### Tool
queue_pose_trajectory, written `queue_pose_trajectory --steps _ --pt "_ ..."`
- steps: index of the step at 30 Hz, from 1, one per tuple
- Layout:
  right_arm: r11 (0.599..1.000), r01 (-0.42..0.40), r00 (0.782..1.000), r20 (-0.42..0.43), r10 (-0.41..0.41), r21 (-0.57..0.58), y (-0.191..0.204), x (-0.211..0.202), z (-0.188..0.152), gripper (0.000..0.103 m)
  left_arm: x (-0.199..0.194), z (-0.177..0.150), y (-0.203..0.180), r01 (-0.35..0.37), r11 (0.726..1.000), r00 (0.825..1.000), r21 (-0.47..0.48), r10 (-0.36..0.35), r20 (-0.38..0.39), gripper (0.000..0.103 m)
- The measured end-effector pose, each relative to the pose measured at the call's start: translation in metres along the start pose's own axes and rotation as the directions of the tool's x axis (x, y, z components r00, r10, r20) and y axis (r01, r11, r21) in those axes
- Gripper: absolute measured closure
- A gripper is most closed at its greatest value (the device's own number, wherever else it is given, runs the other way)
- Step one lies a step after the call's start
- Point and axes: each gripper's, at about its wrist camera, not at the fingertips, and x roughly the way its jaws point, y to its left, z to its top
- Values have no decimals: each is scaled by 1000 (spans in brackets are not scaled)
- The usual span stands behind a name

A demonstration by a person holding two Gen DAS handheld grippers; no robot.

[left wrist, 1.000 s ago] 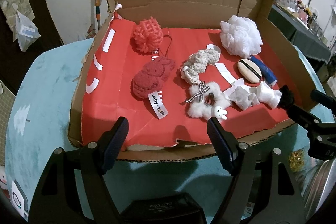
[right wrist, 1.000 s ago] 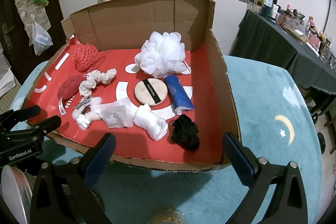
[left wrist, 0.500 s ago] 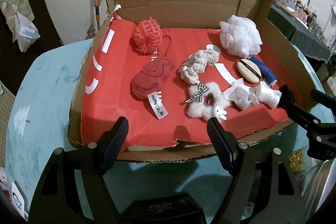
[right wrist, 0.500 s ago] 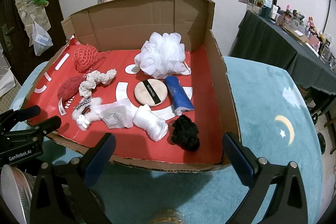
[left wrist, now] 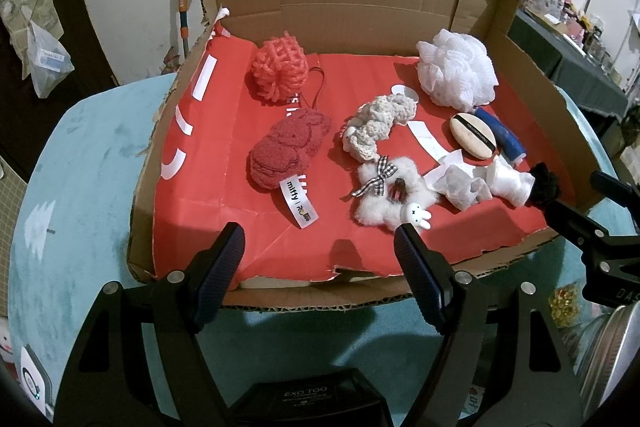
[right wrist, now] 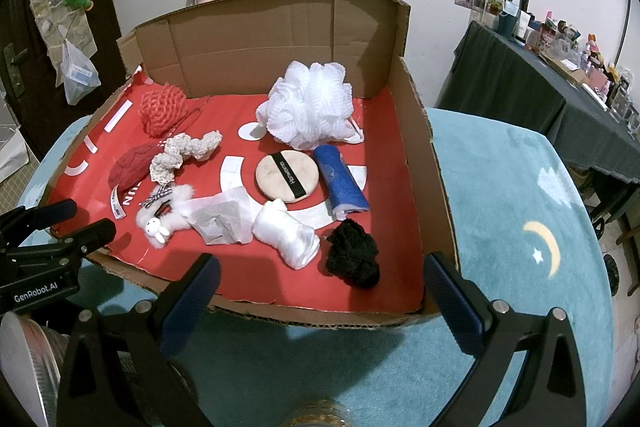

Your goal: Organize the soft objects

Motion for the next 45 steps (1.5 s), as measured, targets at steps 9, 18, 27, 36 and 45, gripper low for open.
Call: queue_pose_trajectory --steps 9,18,27,36,45 --pt "1000 0 1000 1 0 0 0 0 0 0 -1 0 0 1 1000 1000 2 -1 4 27" --pt "1000 0 1000 2 0 1 0 0 0 0 -1 0 0 4 1000 1000 0 -4 4 27" --pt "1000 0 1000 2 0 1 0 0 -1 0 -1 0 0 6 1000 1000 0 -6 3 27" --pt "1000 -4 1000 4 4 5 0 0 -1 0 -5 -2 -2 15 1000 1000 11 -15 17 27" --pt "1000 -4 999 50 3 11 -2 -23 5 0 -16 -5 1 47 999 999 -5 -47 25 27"
